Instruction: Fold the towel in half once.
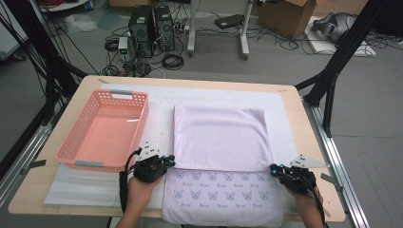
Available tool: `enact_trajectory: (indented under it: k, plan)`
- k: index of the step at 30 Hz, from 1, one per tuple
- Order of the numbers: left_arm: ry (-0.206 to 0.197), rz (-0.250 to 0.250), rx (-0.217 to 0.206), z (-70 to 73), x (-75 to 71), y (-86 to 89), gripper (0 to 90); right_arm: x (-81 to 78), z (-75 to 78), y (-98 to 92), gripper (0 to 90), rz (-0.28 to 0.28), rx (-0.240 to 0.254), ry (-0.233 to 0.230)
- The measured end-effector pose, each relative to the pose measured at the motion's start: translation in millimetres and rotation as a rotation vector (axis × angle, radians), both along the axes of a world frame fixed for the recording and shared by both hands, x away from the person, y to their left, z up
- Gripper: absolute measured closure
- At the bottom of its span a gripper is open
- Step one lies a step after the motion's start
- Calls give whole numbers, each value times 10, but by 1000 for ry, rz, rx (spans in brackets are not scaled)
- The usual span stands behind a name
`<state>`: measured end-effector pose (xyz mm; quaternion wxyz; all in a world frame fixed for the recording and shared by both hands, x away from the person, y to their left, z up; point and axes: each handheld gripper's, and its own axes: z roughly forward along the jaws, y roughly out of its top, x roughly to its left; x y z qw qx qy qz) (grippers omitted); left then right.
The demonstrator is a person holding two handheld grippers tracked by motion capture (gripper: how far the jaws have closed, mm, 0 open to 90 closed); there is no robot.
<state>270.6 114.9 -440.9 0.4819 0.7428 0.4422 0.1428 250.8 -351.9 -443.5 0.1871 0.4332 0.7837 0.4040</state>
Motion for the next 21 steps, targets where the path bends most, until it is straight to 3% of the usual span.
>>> enact_trajectory:
  k: [21]
  plan:
    - [-27,-26,-21,72,-409,59,875,-265,58,-26,842,12,5,13]
